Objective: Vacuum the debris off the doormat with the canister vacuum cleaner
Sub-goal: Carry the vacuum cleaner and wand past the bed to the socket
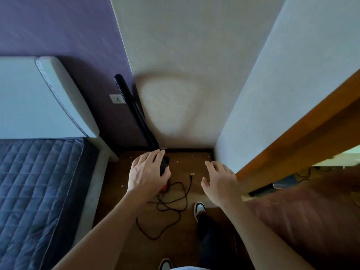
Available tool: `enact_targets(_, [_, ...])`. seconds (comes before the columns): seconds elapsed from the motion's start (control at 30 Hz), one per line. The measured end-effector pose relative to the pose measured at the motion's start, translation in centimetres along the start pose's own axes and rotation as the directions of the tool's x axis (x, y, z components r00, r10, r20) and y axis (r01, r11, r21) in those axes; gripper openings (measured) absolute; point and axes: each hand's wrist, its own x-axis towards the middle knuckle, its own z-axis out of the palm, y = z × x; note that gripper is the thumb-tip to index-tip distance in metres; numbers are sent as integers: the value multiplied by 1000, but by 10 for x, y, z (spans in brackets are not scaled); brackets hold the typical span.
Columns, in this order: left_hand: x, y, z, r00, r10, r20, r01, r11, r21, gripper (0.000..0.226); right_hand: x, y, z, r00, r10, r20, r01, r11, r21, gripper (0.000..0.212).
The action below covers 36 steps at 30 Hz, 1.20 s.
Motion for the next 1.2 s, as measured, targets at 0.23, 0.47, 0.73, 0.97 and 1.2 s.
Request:
enact_targets(0.23, [63, 14, 7, 971, -236, -30, 237, 971, 34, 56, 123, 21, -17, 969, -212, 129, 214, 977, 1, 58])
enact_targets(0.47, [77, 7, 2, 881, -469, -68, 471, 882, 9, 56, 202, 0, -15, 884, -428, 186, 435, 901, 6, 56])
enact_targets(0.73, [48, -31, 24, 807, -590, -33, 589, 807, -25, 58, 220, -41, 20, 826, -513, 236, 515, 855, 56, 57])
enact_targets(0.97, [27, -62, 60, 774, -633, 11, 630, 770, -100, 58, 228, -57, 49, 826, -516, 225, 519, 853, 50, 54])
enact_targets(1.2, [40, -89, 125, 764, -642, 63, 644, 754, -129, 60, 259, -59, 107, 811, -559, 170, 555, 828, 78, 55])
